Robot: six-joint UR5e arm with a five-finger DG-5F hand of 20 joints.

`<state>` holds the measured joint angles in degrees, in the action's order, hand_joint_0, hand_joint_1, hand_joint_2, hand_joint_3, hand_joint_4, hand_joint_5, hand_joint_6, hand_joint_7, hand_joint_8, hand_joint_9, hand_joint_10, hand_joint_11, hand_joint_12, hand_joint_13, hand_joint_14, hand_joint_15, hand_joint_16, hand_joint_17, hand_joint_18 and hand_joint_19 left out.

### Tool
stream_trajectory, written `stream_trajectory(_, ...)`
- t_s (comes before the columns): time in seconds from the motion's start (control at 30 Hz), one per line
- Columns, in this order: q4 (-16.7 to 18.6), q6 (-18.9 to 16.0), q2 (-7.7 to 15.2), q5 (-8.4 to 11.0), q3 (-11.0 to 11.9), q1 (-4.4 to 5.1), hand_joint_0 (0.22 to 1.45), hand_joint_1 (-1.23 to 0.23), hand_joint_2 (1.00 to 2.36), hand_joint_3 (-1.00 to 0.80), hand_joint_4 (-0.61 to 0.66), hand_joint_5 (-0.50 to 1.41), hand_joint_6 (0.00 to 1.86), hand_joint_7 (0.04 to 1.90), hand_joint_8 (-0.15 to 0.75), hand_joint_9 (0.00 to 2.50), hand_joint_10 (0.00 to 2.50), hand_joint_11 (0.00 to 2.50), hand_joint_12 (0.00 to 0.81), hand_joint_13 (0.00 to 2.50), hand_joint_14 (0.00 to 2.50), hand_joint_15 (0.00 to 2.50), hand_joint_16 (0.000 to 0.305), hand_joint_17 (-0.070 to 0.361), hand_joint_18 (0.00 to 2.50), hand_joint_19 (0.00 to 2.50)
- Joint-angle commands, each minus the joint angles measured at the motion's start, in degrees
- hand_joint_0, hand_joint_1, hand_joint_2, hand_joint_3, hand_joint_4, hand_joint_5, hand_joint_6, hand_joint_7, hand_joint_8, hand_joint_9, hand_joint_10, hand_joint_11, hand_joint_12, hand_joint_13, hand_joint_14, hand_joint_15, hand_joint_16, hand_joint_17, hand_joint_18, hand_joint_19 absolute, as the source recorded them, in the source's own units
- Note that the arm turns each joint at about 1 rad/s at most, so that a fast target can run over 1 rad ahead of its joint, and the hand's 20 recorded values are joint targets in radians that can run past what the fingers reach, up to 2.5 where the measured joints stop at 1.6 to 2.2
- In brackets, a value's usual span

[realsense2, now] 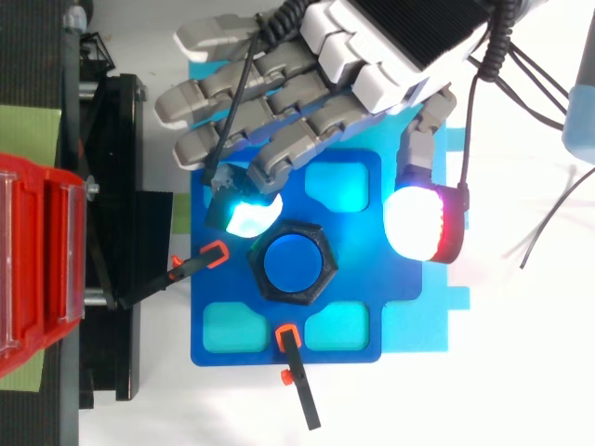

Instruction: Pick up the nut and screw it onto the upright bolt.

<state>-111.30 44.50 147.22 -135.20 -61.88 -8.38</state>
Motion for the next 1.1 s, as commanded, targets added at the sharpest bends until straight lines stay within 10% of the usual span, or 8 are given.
stream_trajectory(0.0,0.03,-0.03,0.00,-0.15,0.01,-0.14,0.45,-0.09,1.00,-0.50,0.26,-0.07,0.50,1.28,0.255,0.43,0.00,0.00,0.310,0.11,0.00,0.00,0.038,0.085,0.00,0.00)
stream_trajectory(0.33,0.82,0.85,0.09,-0.15,0.36,0.21,0.46,-0.03,1.00,-0.50,0.27,-0.13,0.50,0.92,0.232,0.39,0.00,0.00,0.312,0.08,0.00,0.00,0.039,0.088,0.00,0.00)
stream_trajectory(0.67,0.65,0.68,0.00,-0.15,0.36,0.29,0.46,-0.02,1.00,-0.50,0.22,-0.07,0.50,1.37,0.255,0.45,0.00,0.00,0.309,0.10,0.00,0.00,0.038,0.086,0.00,0.00)
stream_trajectory(1.07,0.91,-0.03,0.00,-1.21,0.62,-0.58,0.47,-0.10,1.00,-0.50,0.21,-0.03,0.66,1.18,0.271,0.63,0.00,0.00,0.295,0.24,0.00,0.00,0.034,0.077,0.00,0.00)
